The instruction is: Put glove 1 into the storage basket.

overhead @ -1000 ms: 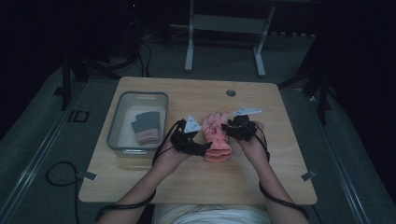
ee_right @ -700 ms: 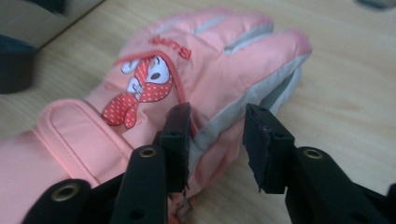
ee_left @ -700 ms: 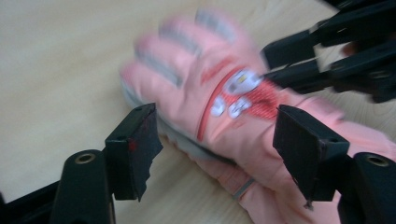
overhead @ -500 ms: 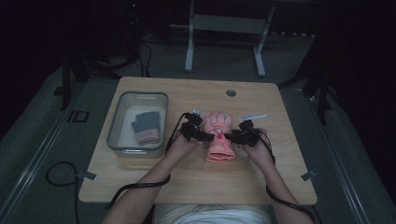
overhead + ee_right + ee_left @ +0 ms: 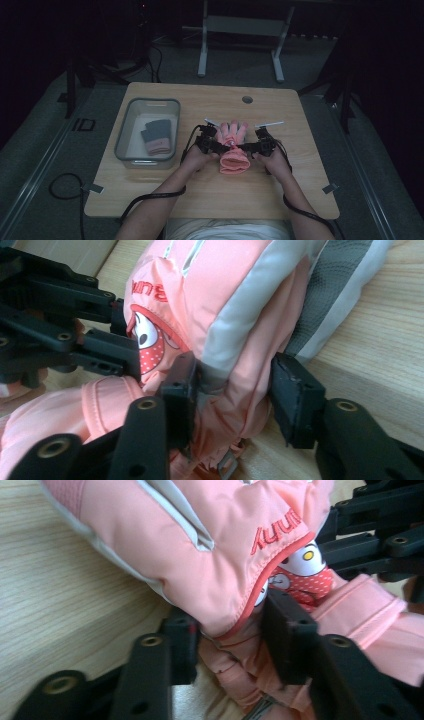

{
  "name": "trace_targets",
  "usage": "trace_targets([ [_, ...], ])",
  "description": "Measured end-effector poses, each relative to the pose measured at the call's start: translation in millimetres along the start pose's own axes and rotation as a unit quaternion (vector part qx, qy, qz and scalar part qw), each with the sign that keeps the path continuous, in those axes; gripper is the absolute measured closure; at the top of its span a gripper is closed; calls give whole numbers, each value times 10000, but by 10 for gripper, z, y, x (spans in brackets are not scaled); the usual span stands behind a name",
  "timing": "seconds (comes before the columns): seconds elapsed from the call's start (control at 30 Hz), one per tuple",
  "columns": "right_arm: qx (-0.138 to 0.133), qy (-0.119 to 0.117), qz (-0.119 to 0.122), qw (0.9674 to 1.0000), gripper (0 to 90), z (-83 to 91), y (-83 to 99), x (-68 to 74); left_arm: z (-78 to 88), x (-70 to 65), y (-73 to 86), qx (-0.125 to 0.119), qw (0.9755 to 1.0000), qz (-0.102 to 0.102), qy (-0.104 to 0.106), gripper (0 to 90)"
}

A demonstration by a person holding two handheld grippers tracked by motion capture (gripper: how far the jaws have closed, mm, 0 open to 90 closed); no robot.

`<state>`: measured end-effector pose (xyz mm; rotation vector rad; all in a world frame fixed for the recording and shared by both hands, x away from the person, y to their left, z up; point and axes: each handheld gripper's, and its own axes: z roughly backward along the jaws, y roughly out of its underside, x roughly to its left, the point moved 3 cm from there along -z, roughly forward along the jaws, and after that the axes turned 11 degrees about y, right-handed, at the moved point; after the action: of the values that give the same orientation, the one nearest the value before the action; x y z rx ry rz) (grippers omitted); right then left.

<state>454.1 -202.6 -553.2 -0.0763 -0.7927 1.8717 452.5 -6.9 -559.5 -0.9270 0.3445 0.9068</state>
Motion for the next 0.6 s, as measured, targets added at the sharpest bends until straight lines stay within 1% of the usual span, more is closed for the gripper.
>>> trace_targets([
  [0.03, -78, 74, 107, 9999, 650, 5, 5, 34, -1, -9, -7, 2, 10000, -37, -8, 702],
  [0.07, -117, 141, 155, 9997, 671, 8, 5, 49, -4, -23, -11, -1, 9999, -96, -60, 723],
  [0.1, -197, 269, 237, 9992, 692, 17, 6, 81, -2, -40, -13, 13, 9998, -174, -135, 744],
  [0.13, -273, 404, 331, 9983, 708, 22, 12, 113, -2, -40, -13, 13, 9998, -174, -135, 758],
  [0.17, -356, 515, 405, 9972, 721, 36, 18, 144, 14, -62, -17, 4, 9996, -226, -168, 767],
  [0.2, -420, 566, 451, 9965, 730, 47, 21, 158, 26, -71, -22, -13, 9996, -236, -152, 773],
  [0.23, -489, 614, 479, 9958, 740, 58, 26, 174, 36, -83, -23, -6, 9994, -316, -143, 777],
  [0.3, -571, 689, 523, 9946, 751, 105, 27, 203, 70, -97, -32, -60, 9996, -290, -42, 777],
  [0.37, -650, 756, 602, 9932, 757, 153, 18, 241, 113, -129, -47, -106, 9992, -380, -25, 780],
  [0.4, -650, 756, 602, 9932, 757, 153, 18, 241, 113, -129, -47, -106, 9992, -380, -25, 780],
  [0.43, -729, 780, 619, 9924, 757, 183, 8, 261, 113, -129, -47, -106, 9992, -380, -25, 780],
  [0.47, -836, 812, 677, 9909, 760, 245, -30, 305, 218, -200, -106, -205, 9985, -494, -65, 781],
  [0.53, -914, 831, 721, 9897, 760, 297, -75, 349, 291, -249, -143, -223, 9981, -560, -83, 784],
  [0.57, -964, 818, 715, 9894, 761, 322, -98, 369, 291, -249, -143, -223, 9981, -560, -83, 784],
  [0.6, -964, 818, 715, 9894, 761, 322, -98, 369, 334, -269, -161, -232, 9980, -582, -68, 784],
])
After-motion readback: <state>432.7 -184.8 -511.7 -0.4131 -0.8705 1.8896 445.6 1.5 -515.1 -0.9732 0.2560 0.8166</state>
